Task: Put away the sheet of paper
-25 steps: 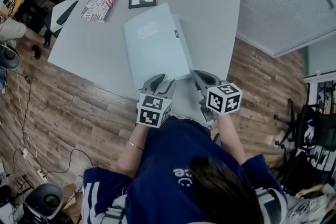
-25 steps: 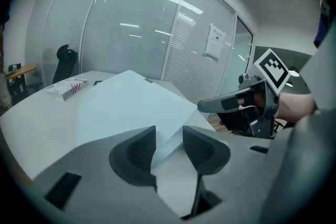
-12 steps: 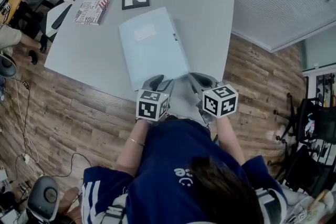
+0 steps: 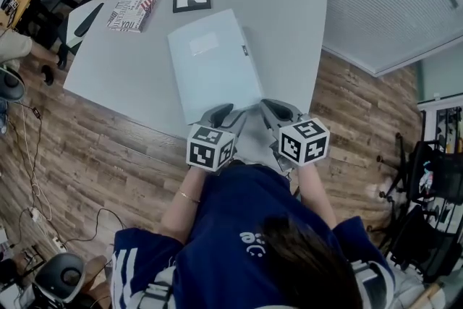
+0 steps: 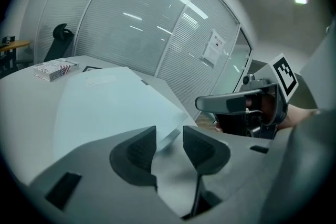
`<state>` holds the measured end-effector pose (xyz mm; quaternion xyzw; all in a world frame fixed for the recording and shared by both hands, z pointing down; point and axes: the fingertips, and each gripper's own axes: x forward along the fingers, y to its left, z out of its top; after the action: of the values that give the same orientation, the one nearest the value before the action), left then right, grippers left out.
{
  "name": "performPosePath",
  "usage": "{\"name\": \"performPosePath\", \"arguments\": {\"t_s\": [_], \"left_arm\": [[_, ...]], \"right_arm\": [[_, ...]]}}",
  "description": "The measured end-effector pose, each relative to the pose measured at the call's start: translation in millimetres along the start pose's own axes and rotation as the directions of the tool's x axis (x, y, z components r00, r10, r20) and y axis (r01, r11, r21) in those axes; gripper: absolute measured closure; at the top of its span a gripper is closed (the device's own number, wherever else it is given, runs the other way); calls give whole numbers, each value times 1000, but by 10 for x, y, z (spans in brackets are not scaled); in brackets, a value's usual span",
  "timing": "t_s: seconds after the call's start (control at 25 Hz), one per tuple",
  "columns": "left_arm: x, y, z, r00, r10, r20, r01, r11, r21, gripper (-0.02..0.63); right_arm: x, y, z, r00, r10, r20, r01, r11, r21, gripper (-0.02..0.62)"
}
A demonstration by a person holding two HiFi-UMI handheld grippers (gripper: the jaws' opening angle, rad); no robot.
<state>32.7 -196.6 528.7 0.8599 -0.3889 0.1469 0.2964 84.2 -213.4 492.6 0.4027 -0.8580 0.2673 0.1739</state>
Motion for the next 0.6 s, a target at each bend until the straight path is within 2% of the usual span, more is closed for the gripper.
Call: {"name": "performPosePath", "arguments": {"t_s": [0.2, 0.28, 0.4, 0.6], "left_arm": [[-193, -177, 150, 992, -85, 96, 86, 996, -14, 460], [-305, -214, 238, 984, -86, 153, 91, 995, -26, 460], [-500, -168, 438, 967, -46, 251, 60, 997, -48, 462], [-794, 27, 673, 941, 64, 332, -71, 997, 11, 465]], "right_arm": [[18, 110, 140, 999, 20, 38, -20, 1000, -4, 584], [8, 166, 202, 998, 26, 54, -25, 999, -24, 584], [0, 250, 290, 996, 30, 83, -25, 998, -52, 584], [-11, 375, 380, 989, 0, 145, 15, 995, -98, 584]]}}
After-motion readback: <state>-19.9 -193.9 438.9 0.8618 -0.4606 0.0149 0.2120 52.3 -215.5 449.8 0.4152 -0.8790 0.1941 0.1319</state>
